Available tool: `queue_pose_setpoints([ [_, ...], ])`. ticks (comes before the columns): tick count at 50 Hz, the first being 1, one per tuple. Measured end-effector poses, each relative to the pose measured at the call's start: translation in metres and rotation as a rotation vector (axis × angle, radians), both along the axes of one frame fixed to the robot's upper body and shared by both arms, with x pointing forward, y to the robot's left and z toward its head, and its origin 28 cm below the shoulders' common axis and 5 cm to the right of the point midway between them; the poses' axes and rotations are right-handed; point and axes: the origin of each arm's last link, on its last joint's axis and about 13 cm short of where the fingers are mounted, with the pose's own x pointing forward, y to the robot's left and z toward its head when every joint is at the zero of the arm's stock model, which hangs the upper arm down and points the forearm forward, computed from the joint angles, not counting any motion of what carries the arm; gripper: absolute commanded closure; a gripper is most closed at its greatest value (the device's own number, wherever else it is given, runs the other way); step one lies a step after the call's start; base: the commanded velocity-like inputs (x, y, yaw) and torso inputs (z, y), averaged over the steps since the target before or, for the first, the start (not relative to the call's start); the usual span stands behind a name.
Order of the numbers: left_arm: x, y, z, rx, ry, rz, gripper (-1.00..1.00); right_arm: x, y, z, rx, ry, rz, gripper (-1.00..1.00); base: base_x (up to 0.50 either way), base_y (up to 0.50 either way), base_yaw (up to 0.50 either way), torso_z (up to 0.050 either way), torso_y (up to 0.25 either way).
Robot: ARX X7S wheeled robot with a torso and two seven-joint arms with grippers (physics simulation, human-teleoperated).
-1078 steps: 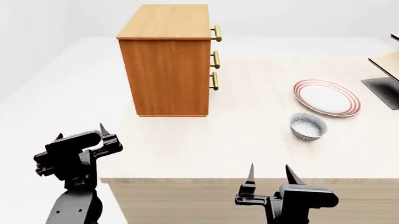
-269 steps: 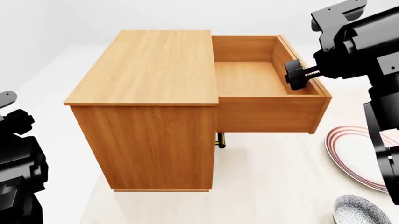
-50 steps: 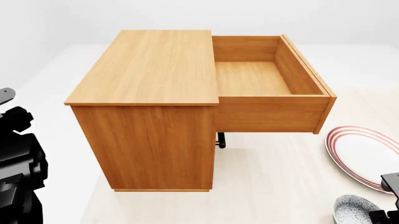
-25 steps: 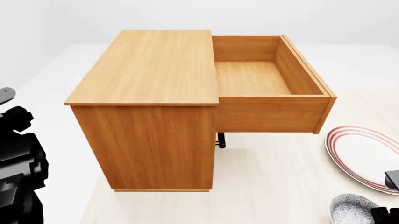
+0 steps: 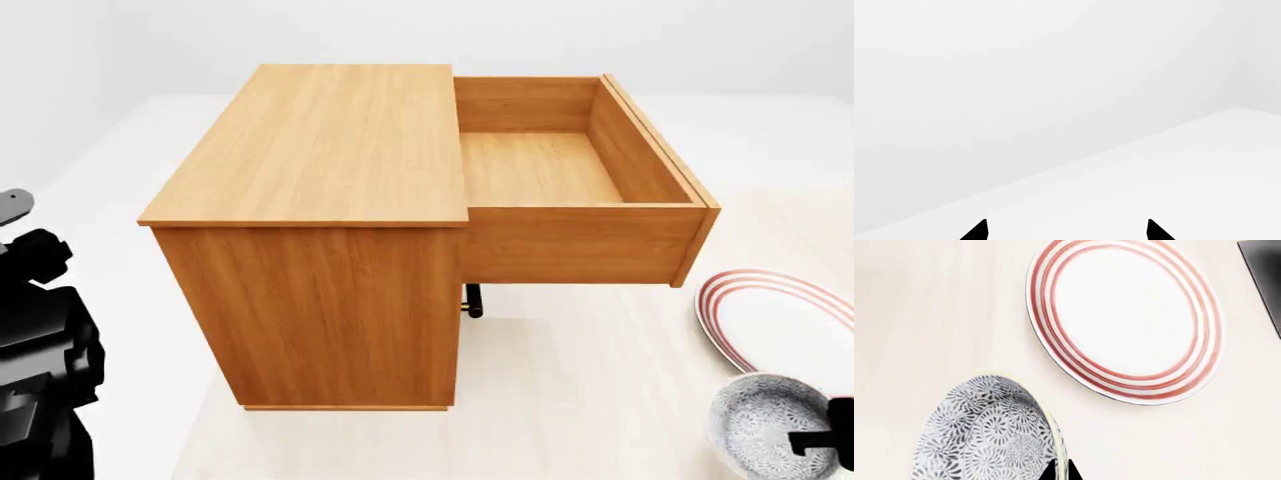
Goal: Open the top drawer of the cabinet and put the bowl in it.
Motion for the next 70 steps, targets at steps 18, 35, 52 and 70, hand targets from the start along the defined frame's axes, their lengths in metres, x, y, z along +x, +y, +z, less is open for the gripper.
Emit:
queue_pose_setpoints([
  [18,0.0,0.0,0.0,-0.001,-0.003,0.0,-1.0,0.009,-0.001,0.035,0.065,-0.186,-0.114,1.0,0.0,0.0,0.0,0.0,0.0],
  [35,-0.001,0.0,-0.001,-0.004,-0.004,-0.001,-1.0,0.034,0.006,0.091,0.088,-0.419,-0.273,1.0,0.0,0.0,0.0,0.0,0.0],
  [52,-0.002,0.0,-0.004,-0.008,-0.002,-0.002,-1.0,0.066,0.025,0.157,0.041,-0.646,-0.361,1.0,0.0,0.0,0.0,0.0,0.0],
  [70,-0.003,0.0,-0.005,-0.014,-0.001,-0.001,-1.0,0.104,0.064,0.23,-0.022,-0.829,-0.328,1.0,0.0,0.0,0.0,0.0,0.0],
])
